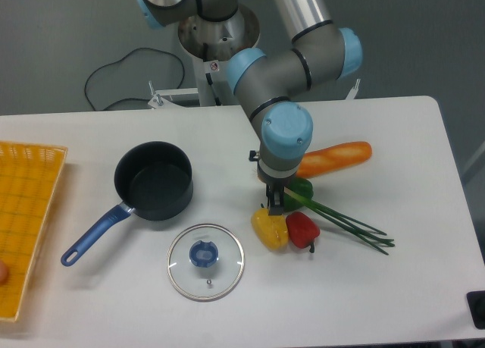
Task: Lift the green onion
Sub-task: 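Move the gripper over the green onions beside the green pepper, then lower the gripper onto the green onion stalks and close it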
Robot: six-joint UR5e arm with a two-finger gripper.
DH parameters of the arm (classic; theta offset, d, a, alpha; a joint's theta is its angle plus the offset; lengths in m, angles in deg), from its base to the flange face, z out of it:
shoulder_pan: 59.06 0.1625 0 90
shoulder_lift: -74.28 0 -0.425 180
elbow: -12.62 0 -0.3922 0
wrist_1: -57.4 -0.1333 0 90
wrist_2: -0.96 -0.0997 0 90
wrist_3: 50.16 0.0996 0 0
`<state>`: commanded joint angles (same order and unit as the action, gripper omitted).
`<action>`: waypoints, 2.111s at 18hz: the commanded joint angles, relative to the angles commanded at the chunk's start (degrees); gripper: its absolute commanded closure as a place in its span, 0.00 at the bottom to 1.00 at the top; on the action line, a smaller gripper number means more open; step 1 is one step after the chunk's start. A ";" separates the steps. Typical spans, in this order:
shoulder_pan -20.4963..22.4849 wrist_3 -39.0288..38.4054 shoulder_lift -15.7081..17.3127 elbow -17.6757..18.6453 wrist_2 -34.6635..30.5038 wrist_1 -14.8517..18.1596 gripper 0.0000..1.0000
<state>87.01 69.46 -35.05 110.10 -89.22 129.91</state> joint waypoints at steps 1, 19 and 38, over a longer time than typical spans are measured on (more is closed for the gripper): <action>0.09 0.01 0.00 0.26 0.00 0.09 0.09; 0.44 -0.08 0.09 2.20 0.44 -0.35 0.25; 0.35 -0.52 -0.53 2.11 0.44 -0.62 0.25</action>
<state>87.37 68.93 -35.58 112.20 -88.78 129.30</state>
